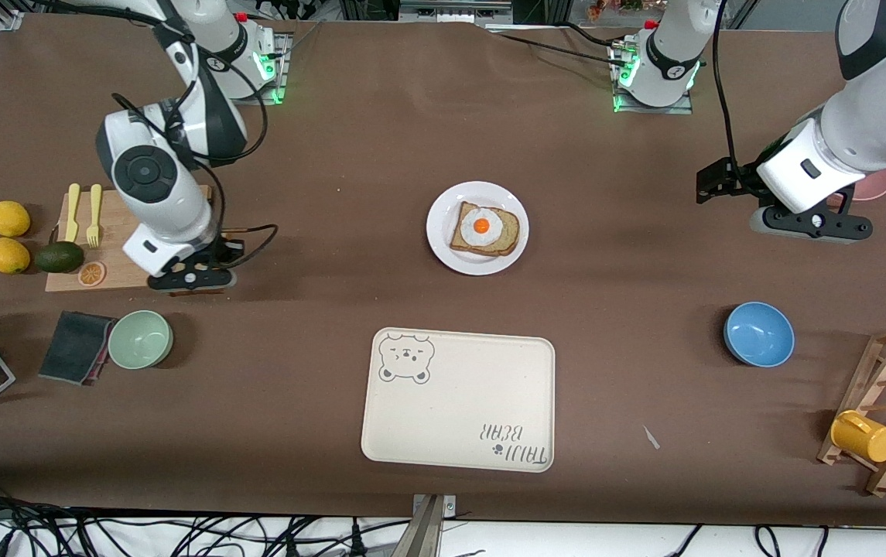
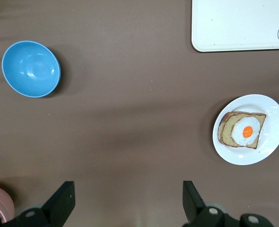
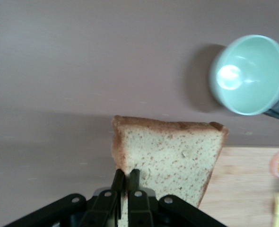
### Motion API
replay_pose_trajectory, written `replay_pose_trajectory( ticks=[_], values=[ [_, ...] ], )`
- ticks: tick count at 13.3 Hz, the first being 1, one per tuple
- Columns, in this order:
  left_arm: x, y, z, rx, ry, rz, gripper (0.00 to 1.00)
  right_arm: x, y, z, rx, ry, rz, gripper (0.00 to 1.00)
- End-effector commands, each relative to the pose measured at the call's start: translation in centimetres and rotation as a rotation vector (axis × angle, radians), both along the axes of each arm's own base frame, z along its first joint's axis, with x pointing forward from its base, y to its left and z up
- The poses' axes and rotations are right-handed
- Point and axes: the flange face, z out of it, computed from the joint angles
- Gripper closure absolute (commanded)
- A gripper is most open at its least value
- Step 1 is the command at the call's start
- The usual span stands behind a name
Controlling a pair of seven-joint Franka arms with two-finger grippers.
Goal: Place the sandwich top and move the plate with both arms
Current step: 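Lift the bread slice with the right gripper toward the white plate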
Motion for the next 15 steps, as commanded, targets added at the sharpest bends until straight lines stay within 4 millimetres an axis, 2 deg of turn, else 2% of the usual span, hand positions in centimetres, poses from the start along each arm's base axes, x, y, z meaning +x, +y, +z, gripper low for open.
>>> replay_pose_trajectory(
  ticks=[1, 3, 5, 6, 8, 11, 15],
  values=[
    [0.2, 0.1, 0.5, 0.008, -0.010, -0.003, 0.00, 0.1, 6.0, 0.9, 0.076, 0.012, -0.033, 1.00],
    [0.2, 0.1, 0.6, 0.008, -0.011, -0.003, 0.00, 0.6, 9.8, 1.2, 0.111, 0.026, -0.121, 1.00],
    [0.2, 0.1, 0.5, 0.008, -0.010, -0.003, 0.00, -0.6, 15.8, 1.2, 0.166, 0.047, -0.180, 1.00],
    [0.2, 0.1, 0.5, 0.008, -0.010, -0.003, 0.00, -1.3, 18.0, 1.8, 0.197, 0.052, -0.230, 1.00],
    [0.2, 0.1, 0.5, 0.008, -0.010, -0.003, 0.00, -2.0, 20.6, 2.6, 0.214, 0.059, -0.329, 1.00],
    [0.2, 0.1, 0.6, 0.008, -0.011, -0.003, 0.00, -2.8, 27.1, 4.0, 0.248, 0.082, -0.424, 1.00],
    [0.1, 0.1, 0.7, 0.009, -0.010, -0.004, 0.00, -5.7, 34.3, 2.3, 0.281, 0.092, -0.568, 1.00]
  ],
)
